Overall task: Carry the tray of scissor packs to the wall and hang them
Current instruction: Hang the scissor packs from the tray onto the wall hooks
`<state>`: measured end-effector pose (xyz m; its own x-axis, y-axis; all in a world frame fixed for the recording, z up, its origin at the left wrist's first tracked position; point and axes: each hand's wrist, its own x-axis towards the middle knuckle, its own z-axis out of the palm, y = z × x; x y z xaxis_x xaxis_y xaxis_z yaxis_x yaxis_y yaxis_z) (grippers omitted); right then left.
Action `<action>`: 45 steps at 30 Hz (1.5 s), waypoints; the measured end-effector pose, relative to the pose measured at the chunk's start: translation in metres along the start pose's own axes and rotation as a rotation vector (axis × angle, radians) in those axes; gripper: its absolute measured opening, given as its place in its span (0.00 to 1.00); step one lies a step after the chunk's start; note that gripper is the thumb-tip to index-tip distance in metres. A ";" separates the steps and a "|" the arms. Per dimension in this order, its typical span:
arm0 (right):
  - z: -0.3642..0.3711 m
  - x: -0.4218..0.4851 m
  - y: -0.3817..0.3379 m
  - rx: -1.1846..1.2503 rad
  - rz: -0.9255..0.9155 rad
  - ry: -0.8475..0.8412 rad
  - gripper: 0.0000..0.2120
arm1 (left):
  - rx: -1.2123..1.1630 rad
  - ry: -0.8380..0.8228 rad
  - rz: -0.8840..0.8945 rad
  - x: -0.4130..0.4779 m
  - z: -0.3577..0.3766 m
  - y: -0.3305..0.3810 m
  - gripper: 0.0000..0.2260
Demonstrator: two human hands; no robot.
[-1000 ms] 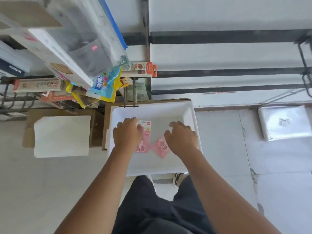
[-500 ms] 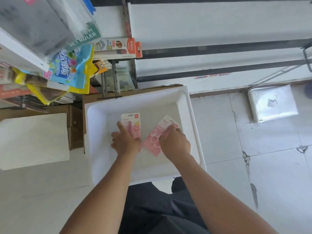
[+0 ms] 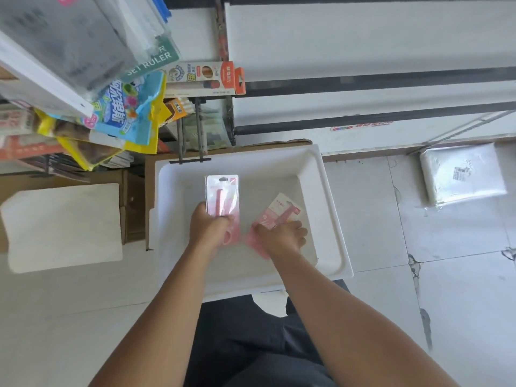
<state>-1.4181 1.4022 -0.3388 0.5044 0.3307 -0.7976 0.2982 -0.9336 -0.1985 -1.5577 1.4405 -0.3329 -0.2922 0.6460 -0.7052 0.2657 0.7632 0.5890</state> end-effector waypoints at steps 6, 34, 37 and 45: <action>0.019 0.013 -0.012 0.052 0.090 0.089 0.40 | -0.111 -0.033 0.014 -0.009 -0.017 0.010 0.18; -0.142 -0.119 -0.003 0.786 -0.527 -0.168 0.08 | -0.182 -0.308 0.270 -0.152 -0.060 0.082 0.08; -0.172 -0.136 0.004 0.816 -0.622 -0.148 0.04 | -0.214 -0.323 0.382 -0.181 -0.057 0.107 0.07; -0.295 -0.179 0.039 0.866 -0.915 -0.097 0.07 | -0.339 -0.285 0.679 -0.286 -0.021 0.161 0.08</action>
<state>-1.2578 1.3467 -0.0362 0.3219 0.9247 -0.2034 -0.1397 -0.1661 -0.9762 -1.4508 1.3789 -0.0277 0.0900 0.9762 -0.1972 -0.0047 0.1984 0.9801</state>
